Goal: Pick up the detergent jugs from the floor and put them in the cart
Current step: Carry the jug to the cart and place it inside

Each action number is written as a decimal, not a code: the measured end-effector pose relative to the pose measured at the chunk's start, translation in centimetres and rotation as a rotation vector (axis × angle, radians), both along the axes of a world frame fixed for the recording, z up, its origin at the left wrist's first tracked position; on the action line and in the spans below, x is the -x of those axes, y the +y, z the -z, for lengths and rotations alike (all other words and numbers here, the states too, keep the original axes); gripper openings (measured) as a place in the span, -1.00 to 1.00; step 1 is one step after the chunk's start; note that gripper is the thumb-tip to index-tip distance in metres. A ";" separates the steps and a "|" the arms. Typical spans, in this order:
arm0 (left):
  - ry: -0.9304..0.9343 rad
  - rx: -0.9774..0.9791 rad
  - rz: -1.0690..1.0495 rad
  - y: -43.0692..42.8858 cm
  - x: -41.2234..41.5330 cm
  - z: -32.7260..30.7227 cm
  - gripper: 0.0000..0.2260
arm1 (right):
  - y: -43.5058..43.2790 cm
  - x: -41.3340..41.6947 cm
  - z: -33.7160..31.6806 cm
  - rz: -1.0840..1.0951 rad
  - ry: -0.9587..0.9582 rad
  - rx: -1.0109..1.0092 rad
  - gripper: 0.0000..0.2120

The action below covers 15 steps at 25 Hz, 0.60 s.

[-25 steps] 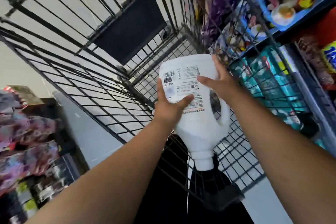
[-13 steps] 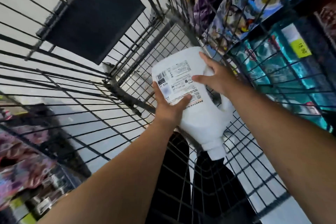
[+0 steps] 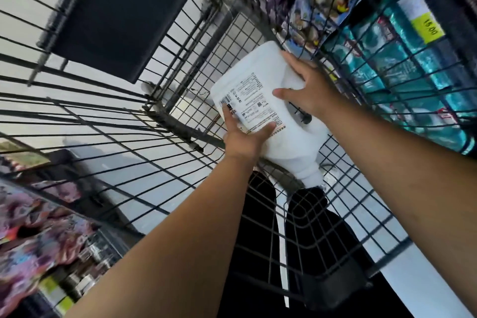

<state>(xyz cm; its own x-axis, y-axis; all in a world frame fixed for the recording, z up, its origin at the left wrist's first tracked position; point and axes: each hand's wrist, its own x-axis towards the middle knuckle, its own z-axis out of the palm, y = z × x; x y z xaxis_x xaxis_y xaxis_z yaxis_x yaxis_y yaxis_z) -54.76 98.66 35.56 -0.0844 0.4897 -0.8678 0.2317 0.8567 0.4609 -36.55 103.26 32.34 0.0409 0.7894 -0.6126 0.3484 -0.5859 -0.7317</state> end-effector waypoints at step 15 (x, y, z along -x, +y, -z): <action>-0.045 -0.589 0.733 0.3 -2.0 -20.7 0.06 | -11.4 -2.1 -26.2 0.342 -0.073 -0.311 -0.26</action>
